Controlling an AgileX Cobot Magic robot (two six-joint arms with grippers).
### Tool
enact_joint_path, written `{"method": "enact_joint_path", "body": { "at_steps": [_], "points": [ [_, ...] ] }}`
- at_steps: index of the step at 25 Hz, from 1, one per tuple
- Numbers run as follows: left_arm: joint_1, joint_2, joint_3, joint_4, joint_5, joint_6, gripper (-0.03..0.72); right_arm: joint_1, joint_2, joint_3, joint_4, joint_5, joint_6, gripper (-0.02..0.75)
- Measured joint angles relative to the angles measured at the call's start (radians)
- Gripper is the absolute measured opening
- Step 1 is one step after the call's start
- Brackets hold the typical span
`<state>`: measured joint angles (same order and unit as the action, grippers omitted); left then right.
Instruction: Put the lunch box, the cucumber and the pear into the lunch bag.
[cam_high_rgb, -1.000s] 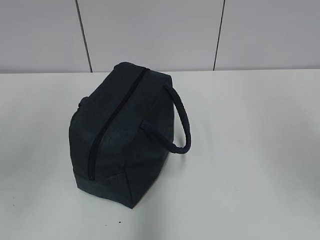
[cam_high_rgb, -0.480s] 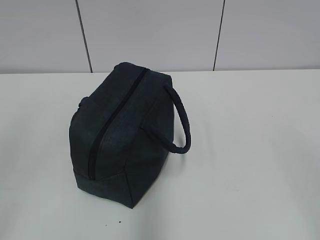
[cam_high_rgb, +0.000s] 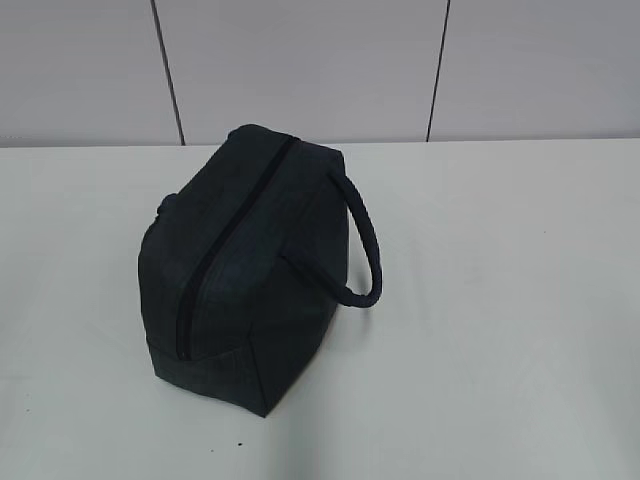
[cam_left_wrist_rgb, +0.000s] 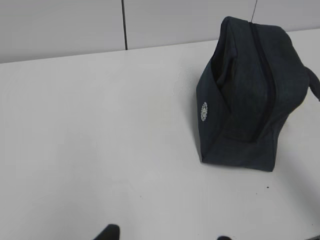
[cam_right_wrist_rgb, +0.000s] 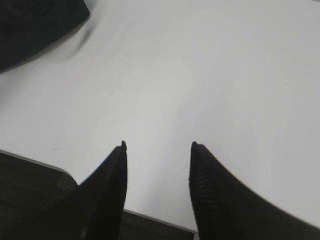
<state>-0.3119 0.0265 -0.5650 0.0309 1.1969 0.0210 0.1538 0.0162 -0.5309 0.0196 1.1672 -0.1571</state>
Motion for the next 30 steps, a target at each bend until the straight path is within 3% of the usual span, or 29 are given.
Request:
{"method": "enact_joint_path", "body": {
  "at_steps": [8,30],
  "points": [
    [0.000,-0.011,0.043,0.021,-0.082,-0.001,0.360,0.000,-0.002,0.030,-0.010,-0.006,0.002,0.332],
    [0.000,-0.042,0.046,-0.023,-0.089,-0.001,0.359,0.000,-0.002,0.030,-0.012,-0.010,0.002,0.332]
  ]
}}
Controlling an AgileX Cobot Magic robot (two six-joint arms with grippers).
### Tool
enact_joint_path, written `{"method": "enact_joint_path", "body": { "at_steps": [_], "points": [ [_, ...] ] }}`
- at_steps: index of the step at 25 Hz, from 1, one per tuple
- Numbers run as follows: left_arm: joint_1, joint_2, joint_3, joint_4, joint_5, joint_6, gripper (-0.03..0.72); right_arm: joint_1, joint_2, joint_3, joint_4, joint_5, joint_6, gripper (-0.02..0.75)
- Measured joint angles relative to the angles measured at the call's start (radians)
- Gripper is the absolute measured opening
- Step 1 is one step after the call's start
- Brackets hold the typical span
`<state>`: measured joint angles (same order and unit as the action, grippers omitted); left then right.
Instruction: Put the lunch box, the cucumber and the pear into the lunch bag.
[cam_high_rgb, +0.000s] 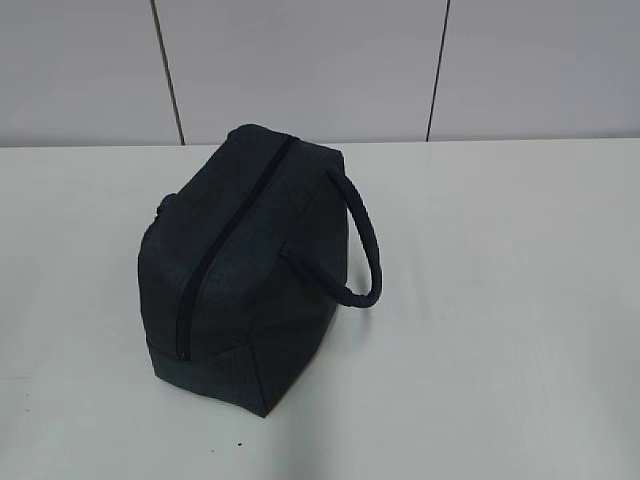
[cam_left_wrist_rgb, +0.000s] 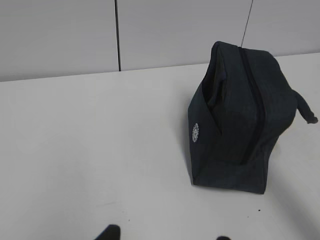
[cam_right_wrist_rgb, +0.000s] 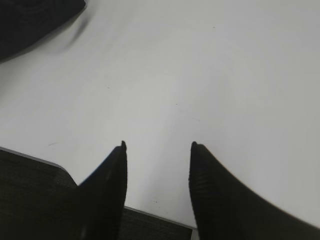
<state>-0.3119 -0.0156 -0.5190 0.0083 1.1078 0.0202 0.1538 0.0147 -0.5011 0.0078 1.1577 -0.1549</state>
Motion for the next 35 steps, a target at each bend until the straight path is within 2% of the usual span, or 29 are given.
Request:
{"method": "enact_joint_path", "body": {
  "at_steps": [16,18,24,26,29,35],
  "points": [
    [0.014,-0.002,0.000,-0.001,0.000,0.000,0.276,0.000,0.000,0.000,0.000,0.000,0.000,0.332],
    [0.064,-0.002,0.000,-0.001,0.000,0.000,0.265,-0.003,0.000,0.000,0.000,0.000,0.000,0.332],
    [0.297,-0.002,0.000,-0.001,0.000,0.000,0.248,-0.078,-0.031,0.000,0.000,-0.002,0.000,0.332],
    [0.341,-0.002,0.000,-0.001,0.000,0.000,0.246,-0.099,-0.032,0.000,0.000,-0.005,0.000,0.332],
    [0.343,-0.002,0.000,-0.001,0.000,0.000,0.246,-0.100,-0.032,0.000,-0.001,-0.005,0.000,0.332],
    [0.284,-0.002,0.000,-0.001,0.000,0.000,0.246,-0.098,-0.032,0.000,-0.001,-0.005,0.000,0.332]
  ]
}}
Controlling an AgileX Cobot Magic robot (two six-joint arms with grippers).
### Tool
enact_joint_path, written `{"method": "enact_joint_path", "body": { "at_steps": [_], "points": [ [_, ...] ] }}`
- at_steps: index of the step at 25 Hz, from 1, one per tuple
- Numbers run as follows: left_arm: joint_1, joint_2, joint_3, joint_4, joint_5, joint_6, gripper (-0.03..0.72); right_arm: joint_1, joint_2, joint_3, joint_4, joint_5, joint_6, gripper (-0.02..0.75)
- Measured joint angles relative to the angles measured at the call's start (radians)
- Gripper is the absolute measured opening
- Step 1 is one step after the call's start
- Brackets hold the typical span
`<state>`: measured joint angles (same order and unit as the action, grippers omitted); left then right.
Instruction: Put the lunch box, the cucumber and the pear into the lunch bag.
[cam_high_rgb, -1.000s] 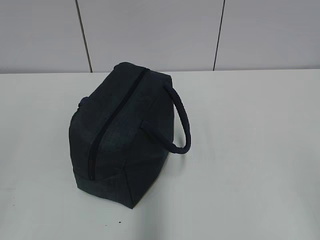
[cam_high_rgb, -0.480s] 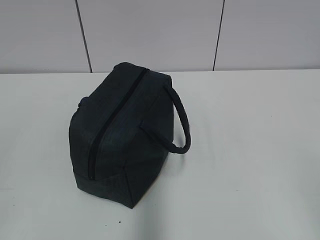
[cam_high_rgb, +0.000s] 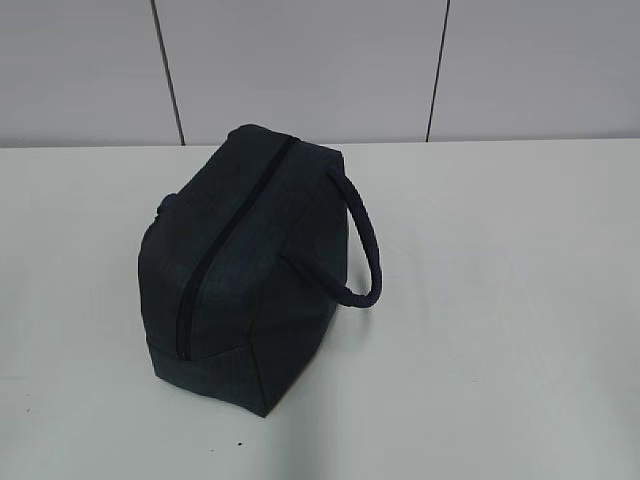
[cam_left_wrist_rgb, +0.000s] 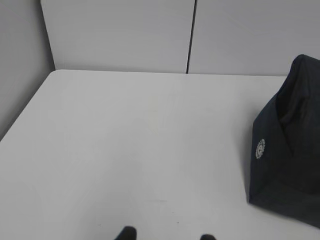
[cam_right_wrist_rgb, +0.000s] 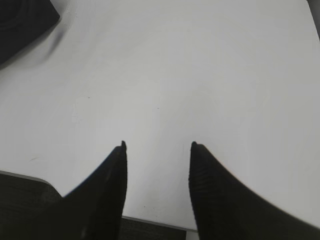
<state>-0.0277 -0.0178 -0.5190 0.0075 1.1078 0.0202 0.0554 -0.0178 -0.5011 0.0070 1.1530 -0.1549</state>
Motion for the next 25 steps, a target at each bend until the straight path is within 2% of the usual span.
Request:
{"method": "enact_joint_path", "body": {
  "at_steps": [4,25],
  "points": [
    [-0.017,0.000,0.000,0.000,0.000,0.000,0.244,0.000,0.000,0.000,0.000,0.000,0.000,0.332],
    [0.000,0.000,0.000,-0.001,0.000,0.000,0.242,0.000,0.000,0.000,0.000,0.000,0.000,0.332]
  ]
}}
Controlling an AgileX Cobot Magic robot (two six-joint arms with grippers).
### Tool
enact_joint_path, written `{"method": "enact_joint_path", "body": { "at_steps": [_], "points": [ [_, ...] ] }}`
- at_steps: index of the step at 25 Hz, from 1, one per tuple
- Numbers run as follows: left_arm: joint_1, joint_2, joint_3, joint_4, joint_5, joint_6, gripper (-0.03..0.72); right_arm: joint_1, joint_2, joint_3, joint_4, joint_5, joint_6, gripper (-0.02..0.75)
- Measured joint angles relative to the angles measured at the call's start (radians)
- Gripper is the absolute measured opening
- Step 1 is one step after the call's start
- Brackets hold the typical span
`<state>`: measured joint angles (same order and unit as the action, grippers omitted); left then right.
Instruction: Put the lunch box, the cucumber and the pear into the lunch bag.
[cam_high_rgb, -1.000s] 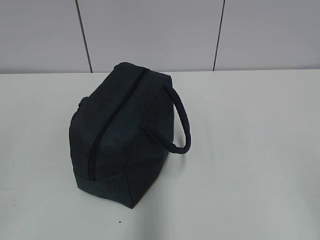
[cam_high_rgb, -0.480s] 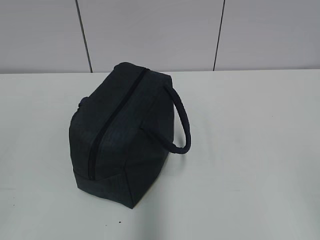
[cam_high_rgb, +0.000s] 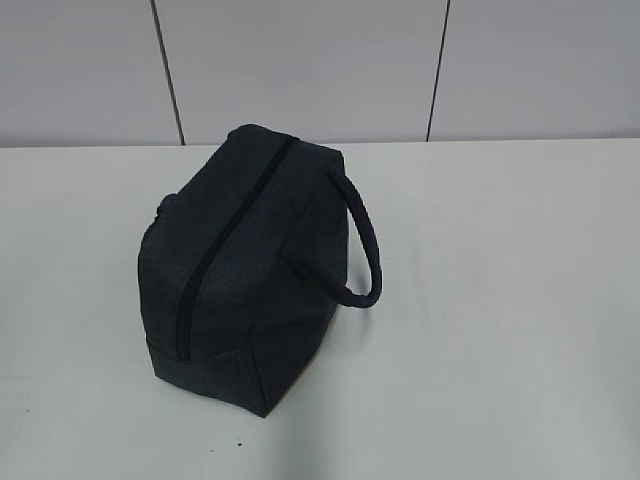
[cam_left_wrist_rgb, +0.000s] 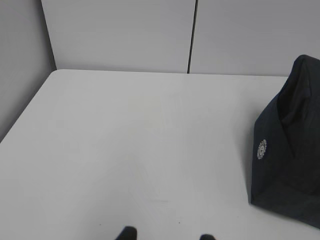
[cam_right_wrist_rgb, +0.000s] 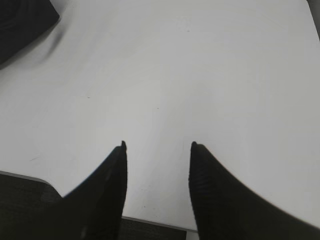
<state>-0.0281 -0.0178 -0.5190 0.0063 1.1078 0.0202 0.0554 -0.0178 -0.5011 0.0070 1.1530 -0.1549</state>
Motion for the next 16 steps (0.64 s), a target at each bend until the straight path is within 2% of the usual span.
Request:
{"method": "enact_joint_path", "body": {
  "at_steps": [16],
  "points": [
    [0.000,0.000,0.000,0.000,0.000,0.000,0.242,0.000,0.000,0.000,-0.002,0.000,0.000,0.332]
  ]
}}
